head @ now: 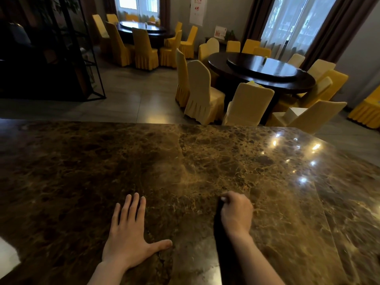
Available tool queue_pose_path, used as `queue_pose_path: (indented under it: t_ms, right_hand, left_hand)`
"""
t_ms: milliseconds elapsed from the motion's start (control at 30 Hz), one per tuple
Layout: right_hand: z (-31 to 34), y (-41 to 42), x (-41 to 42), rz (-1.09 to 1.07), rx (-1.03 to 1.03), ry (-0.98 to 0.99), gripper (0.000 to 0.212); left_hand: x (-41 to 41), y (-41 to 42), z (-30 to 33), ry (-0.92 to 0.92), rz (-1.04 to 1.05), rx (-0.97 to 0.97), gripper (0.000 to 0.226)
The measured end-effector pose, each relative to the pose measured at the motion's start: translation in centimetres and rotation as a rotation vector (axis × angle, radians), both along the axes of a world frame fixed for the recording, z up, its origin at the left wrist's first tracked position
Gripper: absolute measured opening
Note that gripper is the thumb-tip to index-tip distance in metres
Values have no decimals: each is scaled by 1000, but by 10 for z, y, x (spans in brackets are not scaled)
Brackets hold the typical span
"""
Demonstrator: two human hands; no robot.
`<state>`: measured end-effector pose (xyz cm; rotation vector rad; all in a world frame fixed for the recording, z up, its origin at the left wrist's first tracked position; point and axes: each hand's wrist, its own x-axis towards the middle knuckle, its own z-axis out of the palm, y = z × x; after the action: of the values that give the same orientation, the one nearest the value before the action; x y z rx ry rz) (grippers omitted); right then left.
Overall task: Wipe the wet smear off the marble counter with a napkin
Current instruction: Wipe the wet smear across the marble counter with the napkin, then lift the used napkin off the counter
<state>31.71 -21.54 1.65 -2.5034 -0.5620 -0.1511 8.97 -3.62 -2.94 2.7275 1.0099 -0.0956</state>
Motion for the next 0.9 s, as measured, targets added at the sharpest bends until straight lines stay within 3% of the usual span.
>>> queue_pose_path:
  t_ms: [167, 267, 433, 633, 900]
  right_hand:
    - [-4, 42, -76, 474, 7, 14, 27]
    - [-3, 42, -93, 639, -15, 109, 28]
    - [7, 10, -92, 562, 120, 345, 19]
    - [30, -63, -82, 366, 239, 426, 28]
    - [25, -142, -135, 575, 197, 520, 21]
  left_hand:
    - [0, 2, -4, 2, -5, 8, 150]
    - [0, 2, -5, 18, -13, 23, 150]
    - [-1, -1, -1, -7, -13, 12, 152]
    - [-3, -7, 7, -13, -26, 21, 152]
    - [-11, -21, 10, -8, 19, 30, 147]
